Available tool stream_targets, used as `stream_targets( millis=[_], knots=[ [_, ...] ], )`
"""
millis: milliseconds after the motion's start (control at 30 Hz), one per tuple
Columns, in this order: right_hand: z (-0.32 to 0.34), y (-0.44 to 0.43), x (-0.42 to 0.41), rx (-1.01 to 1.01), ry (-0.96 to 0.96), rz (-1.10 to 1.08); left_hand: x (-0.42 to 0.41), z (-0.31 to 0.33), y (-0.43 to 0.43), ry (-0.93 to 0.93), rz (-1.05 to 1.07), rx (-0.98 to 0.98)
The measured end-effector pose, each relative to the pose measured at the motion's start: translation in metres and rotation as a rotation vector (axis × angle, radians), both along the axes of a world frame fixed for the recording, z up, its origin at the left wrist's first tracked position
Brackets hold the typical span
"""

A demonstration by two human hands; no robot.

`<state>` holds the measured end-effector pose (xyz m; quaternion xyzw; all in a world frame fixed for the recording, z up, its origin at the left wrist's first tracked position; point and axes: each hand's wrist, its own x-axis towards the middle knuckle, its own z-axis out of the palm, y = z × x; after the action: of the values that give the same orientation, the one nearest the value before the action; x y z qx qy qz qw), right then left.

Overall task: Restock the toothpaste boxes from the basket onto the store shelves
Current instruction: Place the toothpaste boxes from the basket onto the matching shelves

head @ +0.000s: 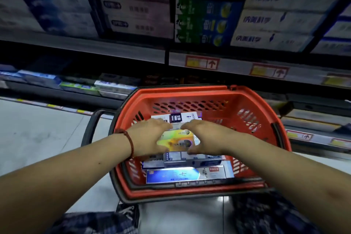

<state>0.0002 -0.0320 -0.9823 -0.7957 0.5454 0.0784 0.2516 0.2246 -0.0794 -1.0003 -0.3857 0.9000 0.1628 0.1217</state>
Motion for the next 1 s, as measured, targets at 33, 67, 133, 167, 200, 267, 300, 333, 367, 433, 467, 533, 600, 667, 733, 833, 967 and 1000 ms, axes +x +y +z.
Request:
stream_targets(
  millis=[33,67,133,167,200,267,300,333,367,433,467,533,600,667,733,833,967,1000],
  knots=[
    [-0.004,0.003,0.002,0.038,0.029,0.016,-0.001,-0.004,0.004,-0.045,-0.028,0.043],
    [-0.008,0.006,0.003,0.075,0.068,0.035,-0.002,-0.009,0.007,-0.088,-0.054,0.088],
    [-0.016,0.012,0.006,0.154,0.149,0.066,-0.003,-0.017,0.012,-0.171,-0.087,0.180],
    [-0.020,0.015,0.006,0.207,0.190,0.076,-0.003,-0.021,0.016,-0.207,-0.088,0.228],
    [-0.023,0.017,0.007,0.252,0.239,0.096,-0.003,-0.026,0.019,-0.220,-0.081,0.275],
    [-0.025,0.021,0.008,0.284,0.326,0.149,-0.002,-0.035,0.026,-0.223,-0.062,0.333],
    [-0.025,0.021,0.007,0.272,0.351,0.164,-0.002,-0.039,0.029,-0.232,-0.054,0.349],
    [-0.026,0.021,0.007,0.253,0.368,0.170,-0.001,-0.043,0.031,-0.226,-0.040,0.361],
    [-0.027,0.021,0.007,0.241,0.388,0.176,0.000,-0.046,0.033,-0.218,-0.025,0.370],
    [-0.031,0.023,0.009,0.248,0.442,0.170,0.002,-0.049,0.034,-0.196,0.031,0.423],
    [-0.032,0.025,0.009,0.275,0.474,0.163,0.003,-0.051,0.033,-0.191,0.069,0.459],
    [-0.034,0.027,0.006,0.369,0.514,0.133,0.001,-0.050,0.032,-0.209,0.138,0.516],
    [-0.032,0.027,-0.002,0.481,0.487,0.024,-0.002,-0.050,0.031,-0.217,0.221,0.560],
    [-0.036,0.025,-0.012,0.589,0.362,-0.163,-0.007,-0.048,0.033,-0.192,0.328,0.630],
    [-0.041,0.027,-0.017,0.626,0.229,-0.326,-0.009,-0.050,0.035,-0.171,0.421,0.668],
    [-0.051,0.033,-0.016,0.613,0.116,-0.431,-0.009,-0.054,0.039,-0.106,0.619,0.679],
    [-0.051,0.037,-0.018,0.599,-0.001,-0.545,-0.004,-0.052,0.041,-0.008,0.881,0.718],
    [-0.050,0.037,-0.021,0.610,-0.034,-0.589,-0.003,-0.050,0.041,0.034,0.933,0.727]
  ],
)
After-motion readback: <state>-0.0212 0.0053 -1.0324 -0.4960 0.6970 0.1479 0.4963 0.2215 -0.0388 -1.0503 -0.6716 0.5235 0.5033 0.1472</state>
